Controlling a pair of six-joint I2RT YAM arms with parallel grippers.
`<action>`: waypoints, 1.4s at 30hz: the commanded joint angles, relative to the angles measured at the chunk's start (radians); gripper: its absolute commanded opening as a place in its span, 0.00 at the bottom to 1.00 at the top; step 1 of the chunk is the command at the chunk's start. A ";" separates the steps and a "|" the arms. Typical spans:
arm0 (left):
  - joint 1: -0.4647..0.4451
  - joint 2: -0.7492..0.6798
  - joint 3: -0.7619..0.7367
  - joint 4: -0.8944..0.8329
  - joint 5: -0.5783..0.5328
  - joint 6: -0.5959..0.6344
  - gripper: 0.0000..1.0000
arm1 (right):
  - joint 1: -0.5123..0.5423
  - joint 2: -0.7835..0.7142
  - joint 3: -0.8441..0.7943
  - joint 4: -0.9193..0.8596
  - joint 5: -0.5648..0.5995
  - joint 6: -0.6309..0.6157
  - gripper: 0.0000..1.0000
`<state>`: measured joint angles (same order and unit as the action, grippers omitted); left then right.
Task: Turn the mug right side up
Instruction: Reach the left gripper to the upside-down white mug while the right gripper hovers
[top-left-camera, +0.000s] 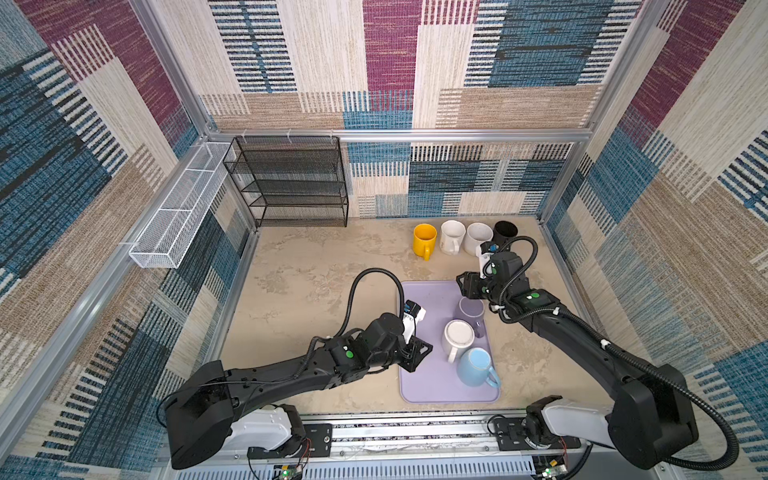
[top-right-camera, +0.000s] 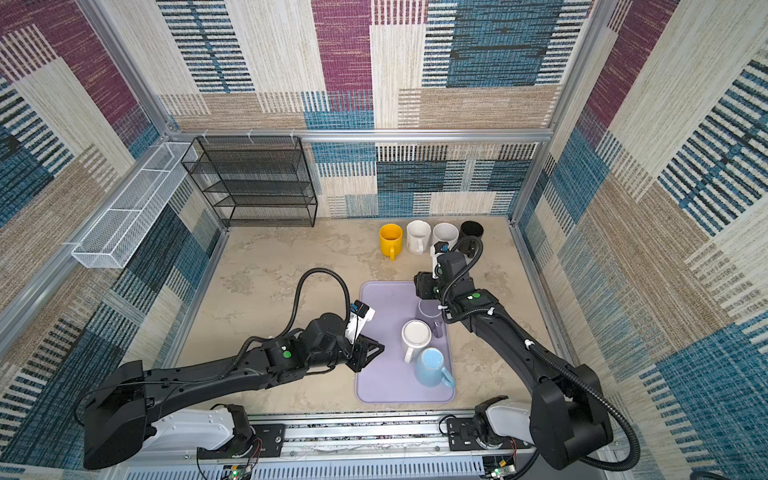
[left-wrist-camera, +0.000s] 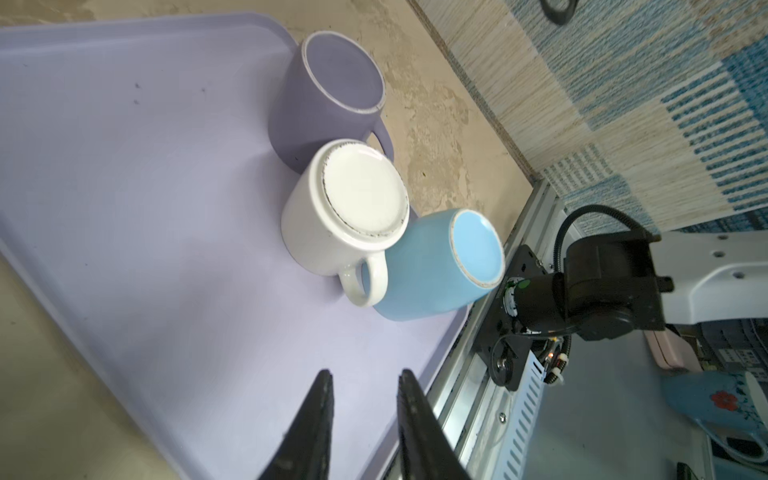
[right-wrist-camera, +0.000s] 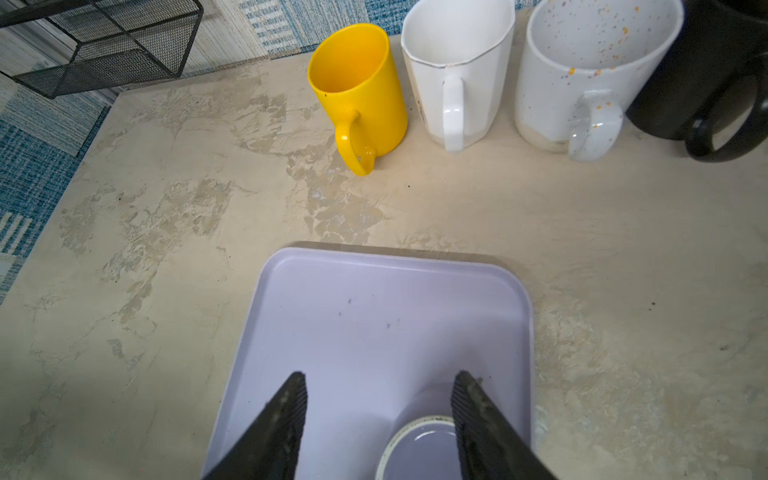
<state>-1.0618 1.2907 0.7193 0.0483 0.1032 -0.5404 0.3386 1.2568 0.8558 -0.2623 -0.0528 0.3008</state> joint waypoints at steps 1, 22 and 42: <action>-0.037 0.040 0.045 -0.034 -0.076 0.001 0.28 | -0.001 0.004 -0.007 0.043 -0.020 0.015 0.57; -0.158 0.431 0.470 -0.346 -0.290 -0.006 0.26 | -0.012 0.013 -0.057 0.068 -0.032 0.012 0.57; -0.164 0.557 0.588 -0.426 -0.304 -0.004 0.29 | -0.023 0.006 -0.083 0.073 -0.032 0.008 0.57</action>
<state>-1.2259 1.8400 1.2972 -0.3569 -0.1802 -0.5442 0.3164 1.2675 0.7723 -0.2214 -0.0864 0.3130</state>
